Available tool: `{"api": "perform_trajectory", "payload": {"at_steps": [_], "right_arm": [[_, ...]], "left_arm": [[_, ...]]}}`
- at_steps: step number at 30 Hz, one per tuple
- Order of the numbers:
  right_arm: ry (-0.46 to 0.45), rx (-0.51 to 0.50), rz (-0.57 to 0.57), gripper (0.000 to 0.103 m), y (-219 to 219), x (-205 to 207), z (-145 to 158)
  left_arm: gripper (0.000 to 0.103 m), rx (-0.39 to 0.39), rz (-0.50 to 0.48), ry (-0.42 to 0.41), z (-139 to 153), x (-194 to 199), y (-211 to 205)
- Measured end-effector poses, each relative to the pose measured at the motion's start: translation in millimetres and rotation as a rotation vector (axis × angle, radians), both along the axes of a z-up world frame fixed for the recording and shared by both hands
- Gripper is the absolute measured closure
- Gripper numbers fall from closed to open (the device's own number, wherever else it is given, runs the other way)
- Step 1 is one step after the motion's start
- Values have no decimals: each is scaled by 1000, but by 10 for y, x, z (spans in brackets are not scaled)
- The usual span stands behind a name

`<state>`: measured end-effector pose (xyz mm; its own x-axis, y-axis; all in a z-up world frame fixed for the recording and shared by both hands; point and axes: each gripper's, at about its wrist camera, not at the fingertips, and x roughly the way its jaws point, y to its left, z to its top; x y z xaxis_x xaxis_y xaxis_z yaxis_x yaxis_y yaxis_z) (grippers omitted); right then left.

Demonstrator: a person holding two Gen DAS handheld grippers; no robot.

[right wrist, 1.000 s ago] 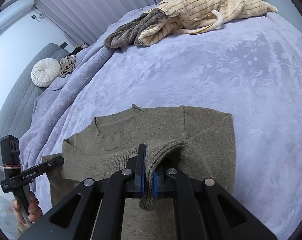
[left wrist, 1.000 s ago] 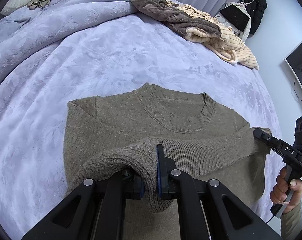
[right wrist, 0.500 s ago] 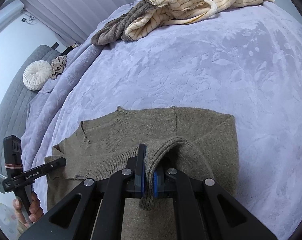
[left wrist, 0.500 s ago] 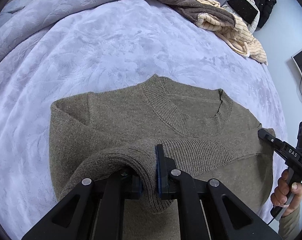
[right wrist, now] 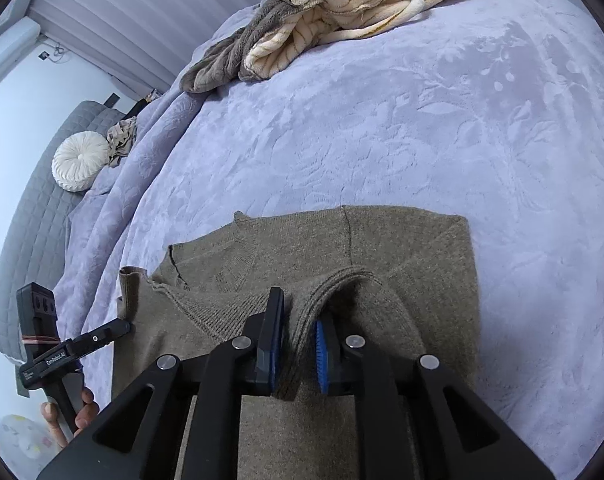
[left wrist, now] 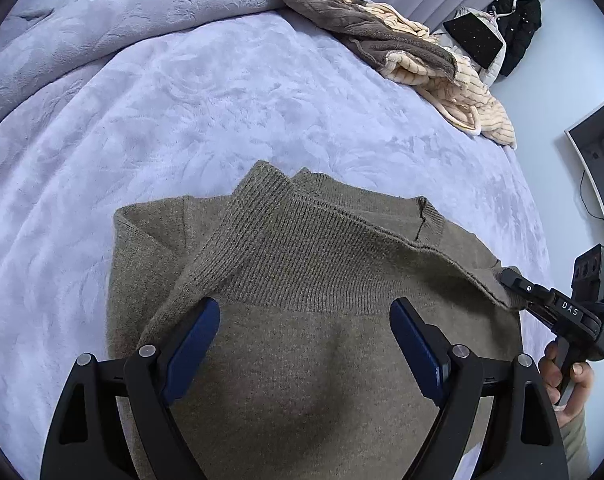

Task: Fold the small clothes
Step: 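Lower the hem beside the collar and open both tools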

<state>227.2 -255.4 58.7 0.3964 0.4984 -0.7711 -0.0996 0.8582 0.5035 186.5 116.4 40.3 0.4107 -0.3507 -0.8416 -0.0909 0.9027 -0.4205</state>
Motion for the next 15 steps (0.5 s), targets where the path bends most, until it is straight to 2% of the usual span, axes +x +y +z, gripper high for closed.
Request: {"api": "perform_trajectory", "payload": {"at_steps": [5,7,12,15], "right_arm": [[-70,-12,-28,60,-36,-56,150],[-104,1,-31,56,-21,-104,200],[-95,-52,126,56,348,-62,104],[-72,-85,130,56,441,88,-18]], "left_arm": [[15,0,-16,-18,29,15,-28],[15,1,-37,-24,17,32,-92],[15,70,-32,-29,-50,187,-195],[15,92,25,-27,-117,323,-87]]}}
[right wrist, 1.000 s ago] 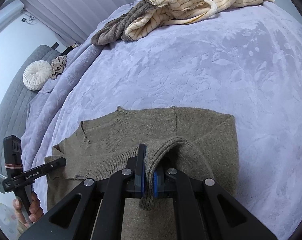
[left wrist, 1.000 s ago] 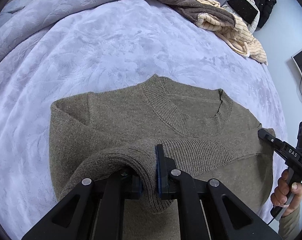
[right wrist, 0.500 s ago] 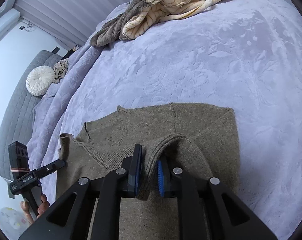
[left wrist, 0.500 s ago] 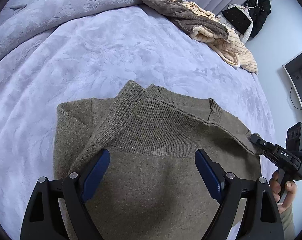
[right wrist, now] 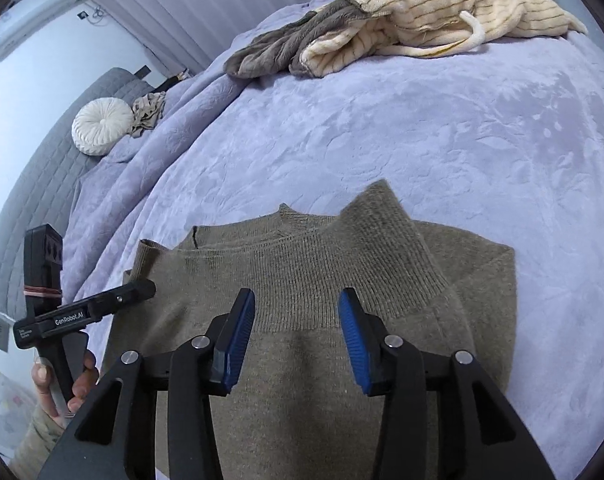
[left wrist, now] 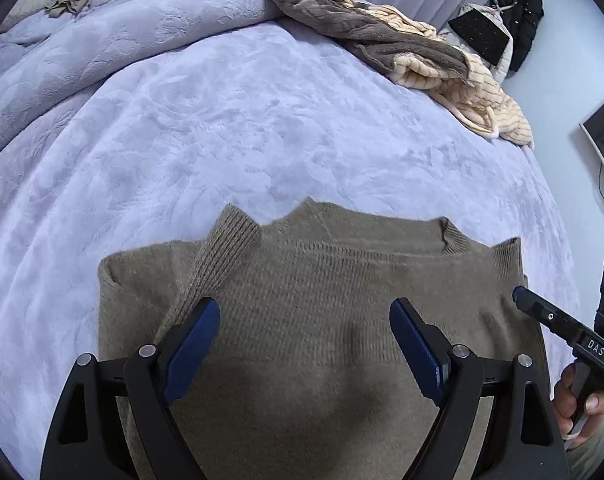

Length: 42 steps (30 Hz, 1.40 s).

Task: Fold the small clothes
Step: 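Lower the hem beside the collar and open both tools, then raise both open tools above the folded sweater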

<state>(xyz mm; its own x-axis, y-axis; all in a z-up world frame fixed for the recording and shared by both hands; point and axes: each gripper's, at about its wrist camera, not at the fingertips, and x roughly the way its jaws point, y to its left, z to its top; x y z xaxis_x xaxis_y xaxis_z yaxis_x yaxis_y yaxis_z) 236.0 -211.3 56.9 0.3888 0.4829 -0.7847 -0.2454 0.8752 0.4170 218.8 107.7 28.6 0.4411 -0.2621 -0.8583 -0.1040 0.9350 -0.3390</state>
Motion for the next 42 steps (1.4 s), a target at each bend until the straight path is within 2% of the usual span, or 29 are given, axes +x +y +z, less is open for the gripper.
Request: {"api": "perform_trajectory", "payload": {"at_steps": [4,6,13,16,20,23,29,33,35,38,42], "right_arm": [[15,-72,-75,56,-42,290,-159],[45,-56,-87,56,-93,383,-240],[56,-27,-101,56,-172,418,-286],[22,-74,-117,56,-166,275,-113],[-78,-132,-49,55,-75,-112,168],[-125,-217,11,55,84,-426,236],[-160,-353,136,54,434,-944,99],[-151,-450,124,50,351,-1072,-103],[-131,-438,44,50,68,-1039,-163],[-99,-363,-49,50,-277,-1024,-99],[-134,-363,-79,49,-324,-1209,117]], "left_arm": [[15,-62,42,29,-188,151,208],[15,-78,39,34,-246,181,237],[15,-27,14,32,-249,186,162],[15,42,16,11,-61,53,79],[15,119,-3,-26,151,-208,-66],[15,165,-14,-44,240,-425,-219],[15,219,-57,-22,114,-822,-534],[15,288,-41,37,-155,-937,-470],[15,242,-29,34,-209,-1004,-321],[15,217,4,36,-112,-1108,-216],[15,149,13,1,71,-1344,-284]]}}
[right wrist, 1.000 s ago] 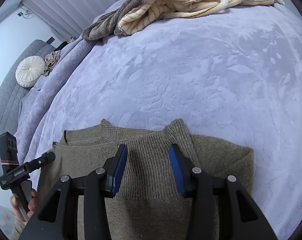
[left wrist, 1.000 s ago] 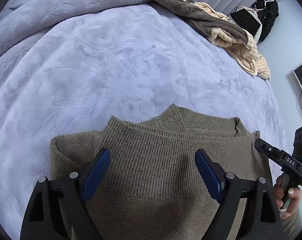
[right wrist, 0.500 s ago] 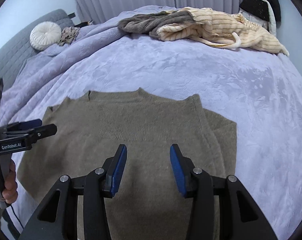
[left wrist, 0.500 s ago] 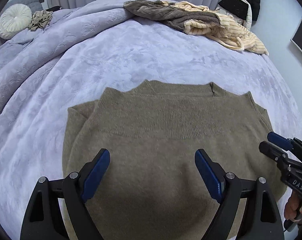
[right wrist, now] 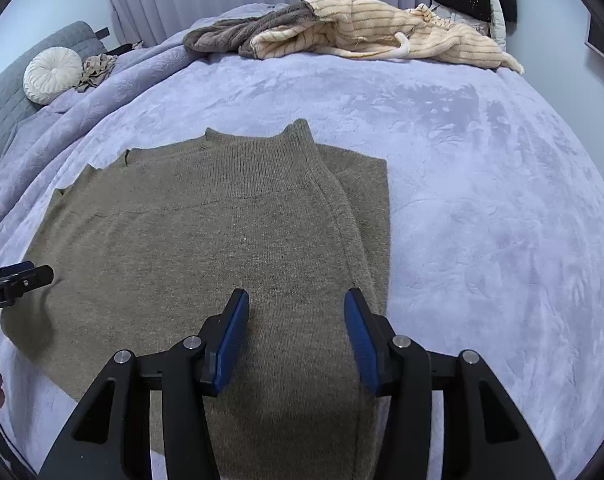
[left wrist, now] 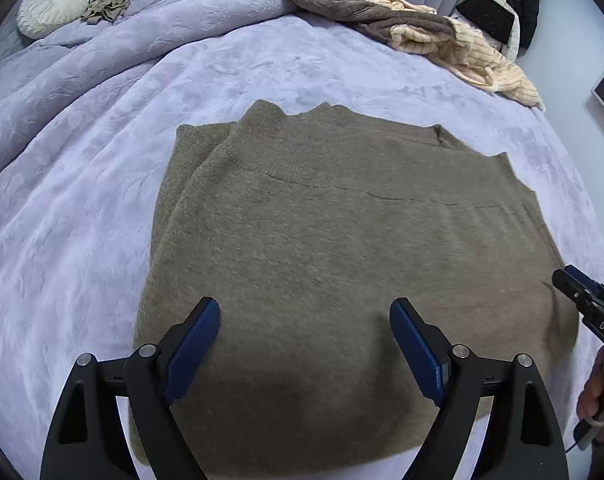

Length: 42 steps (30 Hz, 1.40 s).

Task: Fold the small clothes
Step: 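Raise both open tools above the folded sweater, then grasp the side edge of the folded sweater with the left tool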

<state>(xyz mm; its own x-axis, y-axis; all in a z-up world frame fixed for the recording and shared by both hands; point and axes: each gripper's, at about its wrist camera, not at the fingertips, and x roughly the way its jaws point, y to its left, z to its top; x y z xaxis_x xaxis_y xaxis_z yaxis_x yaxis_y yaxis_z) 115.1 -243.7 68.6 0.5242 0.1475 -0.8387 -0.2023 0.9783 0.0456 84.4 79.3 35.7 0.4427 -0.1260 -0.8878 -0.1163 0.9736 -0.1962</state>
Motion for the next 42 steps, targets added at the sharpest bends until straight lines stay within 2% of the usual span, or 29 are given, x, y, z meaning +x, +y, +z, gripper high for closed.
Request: {"api": "perform_trajectory", "payload": {"at_steps": [3,6,9,12,15,20,22,24,27,31,34,39,42], "right_arm": [[-25,44,40,49,176,-225,102],[-41,30,109,49,503,-426,87],[-30,-39,161,49,722,-541,-76],[43,-132,140,50,646,-567,-357],[49,-52,132,50,429,-696,-394],[48,-71,155,49,410,-803,-377],[58,-70,141,48,403,-811,-294],[47,-28,114,44,340,-857,-159],[-3,-13,102,39,306,-905,16],[-9,-5,108,39,369,-853,99],[2,-7,116,39,462,-795,80],[28,-4,161,39,721,-747,38],[21,-38,192,39,908,-702,42]], "left_arm": [[15,-18,-21,-19,69,-140,-245],[15,57,-59,-32,43,-208,-556],[15,127,-74,26,-169,-220,-645],[15,109,-81,47,-295,-378,-554],[15,106,-92,43,-319,-561,-504],[15,98,-90,48,-243,-707,-481],[15,58,-54,9,-72,-798,-367],[15,0,24,-39,87,-890,-115],[15,-173,148,-76,170,-976,433],[15,-394,257,1,-196,-918,1048],[15,-536,264,19,-452,-878,1185],[15,-580,220,14,-531,-653,1058],[16,-564,204,16,-547,-495,977]]}}
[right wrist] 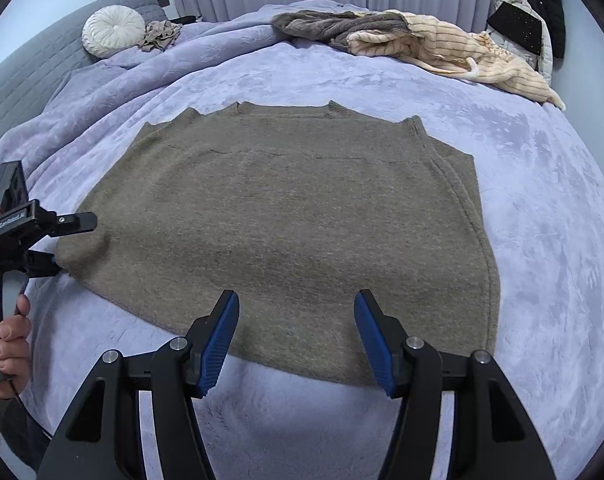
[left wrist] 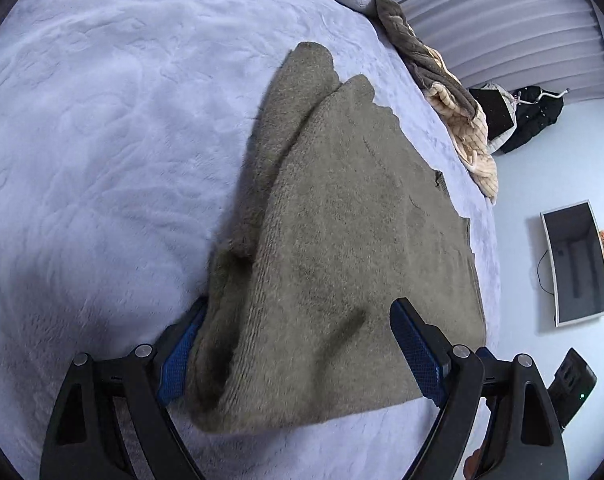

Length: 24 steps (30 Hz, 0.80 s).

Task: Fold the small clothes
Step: 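Grasp the side edge of the folded sweater with the left tool, then lift the side edge with the left tool while the right tool grips the other edge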

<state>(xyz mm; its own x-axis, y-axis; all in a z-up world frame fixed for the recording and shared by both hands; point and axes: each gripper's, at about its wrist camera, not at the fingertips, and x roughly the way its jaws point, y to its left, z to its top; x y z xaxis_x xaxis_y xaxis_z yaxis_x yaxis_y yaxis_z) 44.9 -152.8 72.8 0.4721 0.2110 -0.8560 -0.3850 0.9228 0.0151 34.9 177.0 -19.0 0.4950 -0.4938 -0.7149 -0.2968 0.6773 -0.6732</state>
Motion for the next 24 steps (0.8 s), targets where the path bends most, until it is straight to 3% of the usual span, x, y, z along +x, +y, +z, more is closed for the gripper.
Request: {"api": "perform_trajectory", "payload": {"at_steps": [1,3,4,9,12,15,17,21,24], "right_arm": [[1,-6,7,39,61,30,5],[8,-6,20,39,189,125,27],[12,-3,28,39,249,181,44],[73,49,73,39,702,693,149],[140,81,93,33,1097,1039,148],[256,140,116,30,1557,1389,45],[331,153,123,30,1890,1597,-78],[389,50,125,30,2524,1817,-340],[456,-36,119,27,2845,1868,-547]], "left_arm": [[19,-2,1,-12,19,35,-10],[66,-10,-15,-21,44,83,-21],[70,-40,-31,-23,22,107,-41],[71,-34,-13,-44,21,120,-53],[71,39,-16,-71,85,93,-115],[71,103,-29,-94,120,88,-188],[71,106,-30,-102,114,98,-191],[71,91,-30,-113,85,88,-156],[71,133,-39,-126,114,38,-172]]}}
